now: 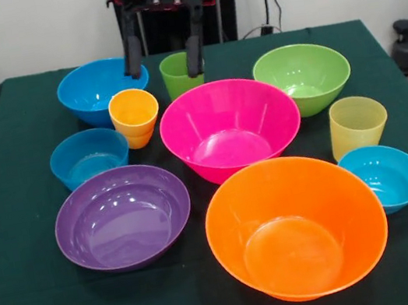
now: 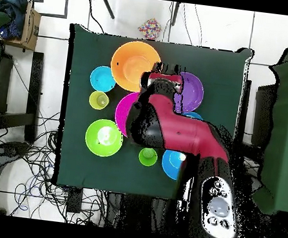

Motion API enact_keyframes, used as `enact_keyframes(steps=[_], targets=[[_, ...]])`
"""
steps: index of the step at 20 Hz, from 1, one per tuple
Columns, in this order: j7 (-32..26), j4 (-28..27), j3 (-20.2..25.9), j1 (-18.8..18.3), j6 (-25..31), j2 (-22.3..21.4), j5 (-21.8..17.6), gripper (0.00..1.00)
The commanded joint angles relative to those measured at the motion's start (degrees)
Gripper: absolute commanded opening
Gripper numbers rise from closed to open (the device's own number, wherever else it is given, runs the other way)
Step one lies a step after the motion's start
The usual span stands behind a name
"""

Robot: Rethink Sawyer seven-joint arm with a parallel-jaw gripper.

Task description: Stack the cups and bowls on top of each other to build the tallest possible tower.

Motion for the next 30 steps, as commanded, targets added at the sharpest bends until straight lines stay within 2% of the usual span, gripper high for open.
enact_keyframes(steps=[1,19,27,30], targets=[[-5.3,5.8,22.8,-16.1,22.7,-1.5,1.8,1.00],[-2.2,5.0,25.4,-17.8,24.7,-1.3,-1.7,1.00],[-3.3,5.4,28.2,-19.6,24.9,-0.9,-2.9,1.00],[-4.2,5.0,29.0,-20.0,26.6,-0.1,-3.0,1.00]])
